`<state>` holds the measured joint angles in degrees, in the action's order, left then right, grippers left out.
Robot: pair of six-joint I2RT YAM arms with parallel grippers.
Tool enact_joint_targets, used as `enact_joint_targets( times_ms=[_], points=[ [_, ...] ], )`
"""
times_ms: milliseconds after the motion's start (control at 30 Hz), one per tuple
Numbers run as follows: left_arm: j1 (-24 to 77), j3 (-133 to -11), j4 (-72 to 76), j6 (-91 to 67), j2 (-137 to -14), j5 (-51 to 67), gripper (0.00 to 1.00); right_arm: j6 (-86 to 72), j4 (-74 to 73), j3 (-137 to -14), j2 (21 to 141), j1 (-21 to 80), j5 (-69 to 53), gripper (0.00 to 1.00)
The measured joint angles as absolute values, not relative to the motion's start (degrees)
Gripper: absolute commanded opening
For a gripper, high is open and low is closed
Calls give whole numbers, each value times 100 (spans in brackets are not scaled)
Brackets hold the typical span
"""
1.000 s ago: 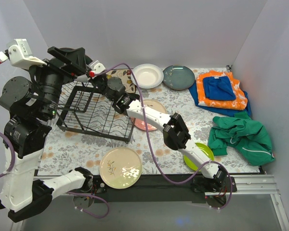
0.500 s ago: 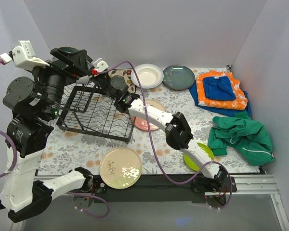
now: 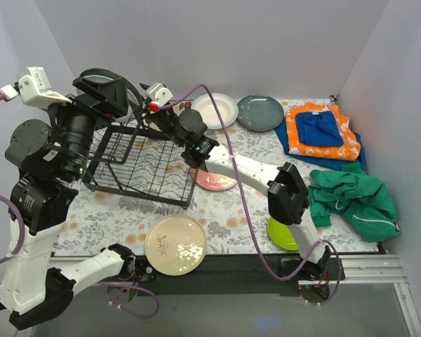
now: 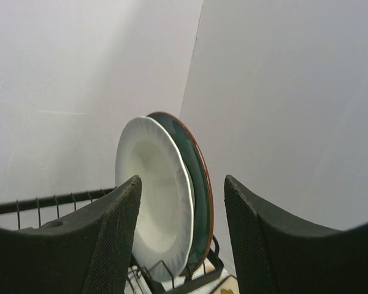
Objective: Load the plates into the dish rack
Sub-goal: Insert the plate into the dish rack
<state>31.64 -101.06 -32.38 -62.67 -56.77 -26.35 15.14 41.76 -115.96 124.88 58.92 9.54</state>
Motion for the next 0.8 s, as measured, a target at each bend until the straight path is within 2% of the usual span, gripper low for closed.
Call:
enact_joint_targets(
  times_ms=[267, 433, 567, 800],
  points=[
    [3164, -10084, -3301, -6364, -5640, -2362, 84, 1577, 4187, -9194, 10733, 5881, 552, 73],
    [3164, -9966, -3430, -6510, -5653, -2001, 84, 1555, 3489, -7926, 9360, 5544, 62, 79],
    [3164, -9668, -3516, -6694, -5721, -1616, 84, 1466, 2425, -7498, 8479, 4703, -419, 94],
    [3164, -9074, -3597, -7220, -6283, -692, 85, 1761, 217, -7494, 8331, 2814, -1092, 98]
  ],
)
